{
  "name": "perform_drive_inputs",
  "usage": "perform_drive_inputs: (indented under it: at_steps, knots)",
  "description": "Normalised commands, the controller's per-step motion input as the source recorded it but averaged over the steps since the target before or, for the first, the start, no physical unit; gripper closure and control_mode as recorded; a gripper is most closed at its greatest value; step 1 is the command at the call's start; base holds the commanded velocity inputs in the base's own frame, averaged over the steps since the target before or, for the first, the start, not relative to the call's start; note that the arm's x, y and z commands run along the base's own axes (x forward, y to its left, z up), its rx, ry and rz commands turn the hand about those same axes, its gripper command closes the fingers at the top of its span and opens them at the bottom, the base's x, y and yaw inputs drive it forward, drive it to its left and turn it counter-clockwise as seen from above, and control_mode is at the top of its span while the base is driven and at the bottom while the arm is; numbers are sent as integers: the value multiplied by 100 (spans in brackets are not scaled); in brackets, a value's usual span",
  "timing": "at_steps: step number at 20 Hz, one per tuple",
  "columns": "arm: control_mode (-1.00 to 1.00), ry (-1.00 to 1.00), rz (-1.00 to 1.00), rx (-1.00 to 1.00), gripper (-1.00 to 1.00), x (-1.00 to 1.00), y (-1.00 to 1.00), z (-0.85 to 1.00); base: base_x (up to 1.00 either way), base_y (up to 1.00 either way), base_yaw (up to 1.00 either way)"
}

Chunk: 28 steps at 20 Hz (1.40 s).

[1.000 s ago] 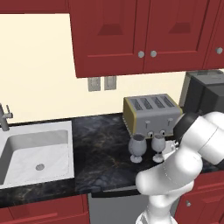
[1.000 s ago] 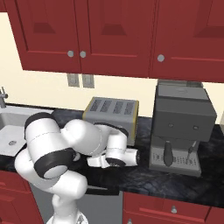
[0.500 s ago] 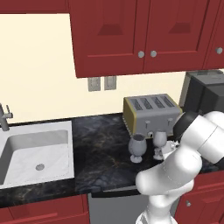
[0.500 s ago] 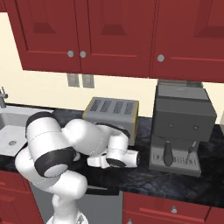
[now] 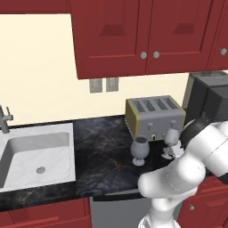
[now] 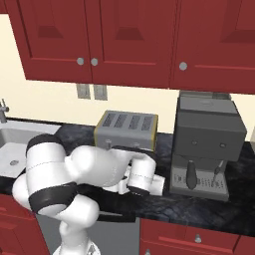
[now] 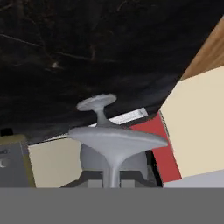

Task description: Retrieve the wine glasses from the counter and place one next to each plate.

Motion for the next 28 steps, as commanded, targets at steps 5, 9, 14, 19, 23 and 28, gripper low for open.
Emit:
perform_drive_inputs:
  at_steps: [5, 9, 14, 19, 23, 28]
  knots:
    - [-100, -7, 2, 0, 100, -59, -2, 100, 0, 0, 0]
    - [-100, 0, 0, 0, 100, -55, 0, 100, 0, 0, 0]
    - [-100, 0, 0, 0, 100, -87, 0, 93, 0, 0, 0]
    - [-100, -1, 0, -3, 100, -93, 0, 89, 0, 0, 0]
    - [-100, -1, 0, -6, 100, -63, 18, 85, 0, 0, 0]
    - [-100, -9, 0, -13, 100, -16, 51, 49, 0, 0, 0]
